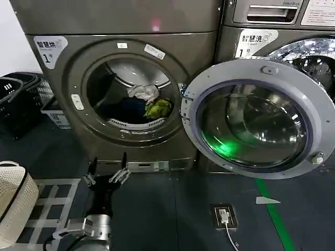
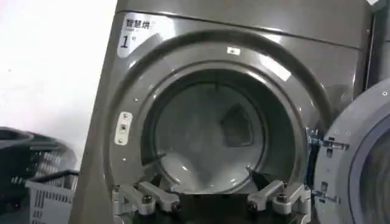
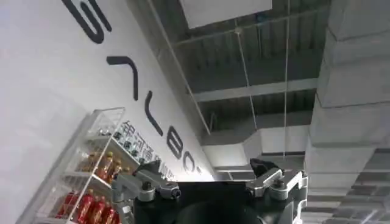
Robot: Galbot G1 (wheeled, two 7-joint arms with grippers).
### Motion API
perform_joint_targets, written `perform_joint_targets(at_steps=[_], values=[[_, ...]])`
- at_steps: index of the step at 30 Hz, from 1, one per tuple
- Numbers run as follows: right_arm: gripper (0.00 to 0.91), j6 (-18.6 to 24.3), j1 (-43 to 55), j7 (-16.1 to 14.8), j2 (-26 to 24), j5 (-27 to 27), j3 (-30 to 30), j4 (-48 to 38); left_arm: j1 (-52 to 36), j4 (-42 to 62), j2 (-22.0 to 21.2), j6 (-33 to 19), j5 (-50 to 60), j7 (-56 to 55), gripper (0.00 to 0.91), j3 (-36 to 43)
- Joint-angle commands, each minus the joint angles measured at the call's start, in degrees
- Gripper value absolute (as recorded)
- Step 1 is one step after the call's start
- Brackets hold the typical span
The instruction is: Grasp the clothes from the dryer.
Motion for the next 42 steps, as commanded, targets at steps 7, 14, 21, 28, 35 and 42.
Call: perform_joint_targets(at_steps=[7, 14, 21, 28, 35, 42], values=[[0.907, 0.28, -0.26, -0.21, -0.04, 1.45, 0.17, 0.46, 0.20, -0.42, 0.10, 0.00, 0.14, -0.01, 0.907, -0.07], [0.907, 0.31, -0.02, -0.27, 0.11, 1.42, 0.07, 0.42, 0.05, -0.32, -0.07, 0.06, 0.11, 0.00, 0.907, -0.19], [0.907, 0.35, 0.13, -0.41, 0.26, 1.35, 0.00, 0.26, -0.12, 0.00, -0.19, 0.09, 0.12, 0.03, 0.907, -0.07], [0.907, 0.48, 0.19, -0.47, 0.26, 1.34, -0.06, 0.28, -0.18, 0.07, -0.27, 0.07, 0.13, 0.04, 0.907, -0.09], [0.907, 0.50, 0.02, -0.43, 0.37, 1.20, -0.05, 0.51, -0.27, 0.17, -0.23, 0.09, 0.12, 0.06, 0.907, -0.07], [0.907, 1.02, -0.12, -0.86, 0.01, 1.45, 0.12, 0.84, -0.31, 0.00, -0.21, 0.12, -0.02, 0.05, 0.907, -0.11]])
